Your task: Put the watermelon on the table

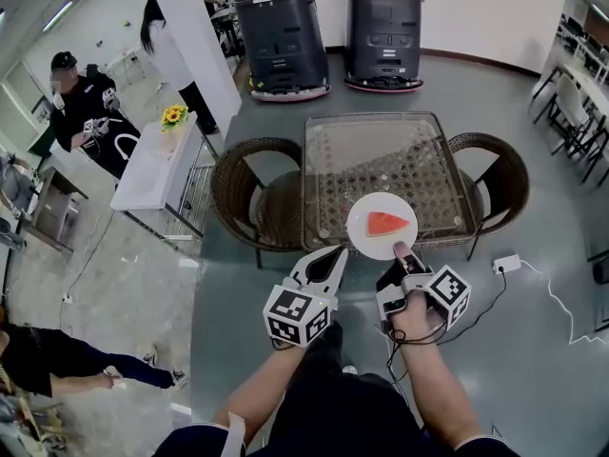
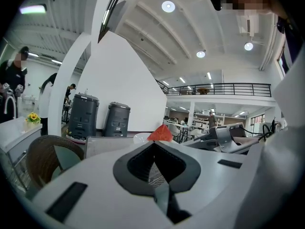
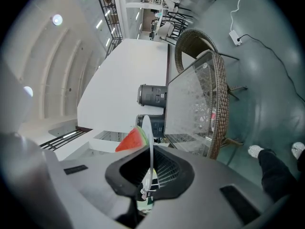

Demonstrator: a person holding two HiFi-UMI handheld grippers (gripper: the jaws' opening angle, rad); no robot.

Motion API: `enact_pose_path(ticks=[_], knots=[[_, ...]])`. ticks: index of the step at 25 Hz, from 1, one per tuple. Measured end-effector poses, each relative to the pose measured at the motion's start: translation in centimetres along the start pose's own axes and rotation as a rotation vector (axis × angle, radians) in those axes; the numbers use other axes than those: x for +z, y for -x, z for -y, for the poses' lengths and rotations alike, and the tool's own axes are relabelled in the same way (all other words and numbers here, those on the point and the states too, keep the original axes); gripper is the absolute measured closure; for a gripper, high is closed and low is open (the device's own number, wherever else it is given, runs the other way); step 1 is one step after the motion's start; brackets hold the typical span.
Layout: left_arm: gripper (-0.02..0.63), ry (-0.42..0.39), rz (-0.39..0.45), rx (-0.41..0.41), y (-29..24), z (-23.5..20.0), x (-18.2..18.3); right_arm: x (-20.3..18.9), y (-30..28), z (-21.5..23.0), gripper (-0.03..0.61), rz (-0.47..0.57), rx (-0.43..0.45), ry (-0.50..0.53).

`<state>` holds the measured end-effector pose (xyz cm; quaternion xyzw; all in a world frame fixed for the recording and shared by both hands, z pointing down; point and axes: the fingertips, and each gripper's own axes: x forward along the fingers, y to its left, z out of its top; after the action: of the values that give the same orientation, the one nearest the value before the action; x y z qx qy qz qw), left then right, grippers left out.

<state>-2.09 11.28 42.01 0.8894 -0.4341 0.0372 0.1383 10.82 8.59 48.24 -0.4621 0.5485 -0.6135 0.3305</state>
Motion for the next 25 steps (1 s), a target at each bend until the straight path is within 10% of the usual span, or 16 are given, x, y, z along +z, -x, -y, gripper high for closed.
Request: enact_pose_path(ticks=[25], knots=[[0.609,0.022,-0.062,-0.106,-14.7,-14.8,5.3,5.1,-19.0,-3.6,0.568,0.098,-0.060,-0.005]])
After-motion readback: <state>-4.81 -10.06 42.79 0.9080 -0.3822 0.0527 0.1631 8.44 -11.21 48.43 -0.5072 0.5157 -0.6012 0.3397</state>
